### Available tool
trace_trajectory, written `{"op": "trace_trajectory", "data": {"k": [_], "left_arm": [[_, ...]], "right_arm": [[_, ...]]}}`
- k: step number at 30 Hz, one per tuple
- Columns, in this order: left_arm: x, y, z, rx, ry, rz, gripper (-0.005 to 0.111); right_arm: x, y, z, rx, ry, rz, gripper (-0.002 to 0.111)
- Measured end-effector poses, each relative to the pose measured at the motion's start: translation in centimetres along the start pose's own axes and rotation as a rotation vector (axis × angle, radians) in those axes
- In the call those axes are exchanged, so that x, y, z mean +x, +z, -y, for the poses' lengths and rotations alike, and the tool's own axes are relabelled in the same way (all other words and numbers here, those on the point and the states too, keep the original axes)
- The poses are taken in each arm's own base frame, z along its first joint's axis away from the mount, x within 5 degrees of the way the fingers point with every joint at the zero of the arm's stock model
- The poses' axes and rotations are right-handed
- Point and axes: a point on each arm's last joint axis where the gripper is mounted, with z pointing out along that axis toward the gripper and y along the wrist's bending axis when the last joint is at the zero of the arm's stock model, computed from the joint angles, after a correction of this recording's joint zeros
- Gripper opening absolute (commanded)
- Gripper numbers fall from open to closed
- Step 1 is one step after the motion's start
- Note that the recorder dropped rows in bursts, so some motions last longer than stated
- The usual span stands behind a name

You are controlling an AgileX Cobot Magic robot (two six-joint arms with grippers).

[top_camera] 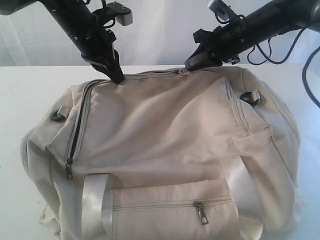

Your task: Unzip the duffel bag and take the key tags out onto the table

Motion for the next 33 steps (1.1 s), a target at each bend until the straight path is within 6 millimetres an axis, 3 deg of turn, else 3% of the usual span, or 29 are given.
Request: {"op": "trace_trajectory", "data": {"k": [5,12,18,22,33], "left_arm": [[0.0,0.0,0.0,0.001,-0.001,0.001,0.0],[-0.1,0.0,0.0,0.004,-0.002,0.007,0.0],[-0.1,0.0,0.1,0.006,-0.017,0.008,0.0],[-0.1,0.0,0.1,0.006,-0.024,0.014,0.0],[-0.2,0.0,0.1,0.01,-0.052,0.017,0.0]], "right_arm": [[-0.2,-1.5,-0.4,0.066,-0.032,-0.001,0.0],[-0.8,-6.1,0.3,0.184,-0.029,0.081,0.0],[-0.2,-8.4,1.3,0.32,-0.004,0.043,0.0],[0.3,-10.2,0.3,0.354,0.004,0.034,0.0],[4.4,-14.0,-3.9,0.499,-0.014,0.047,0.0]]}}
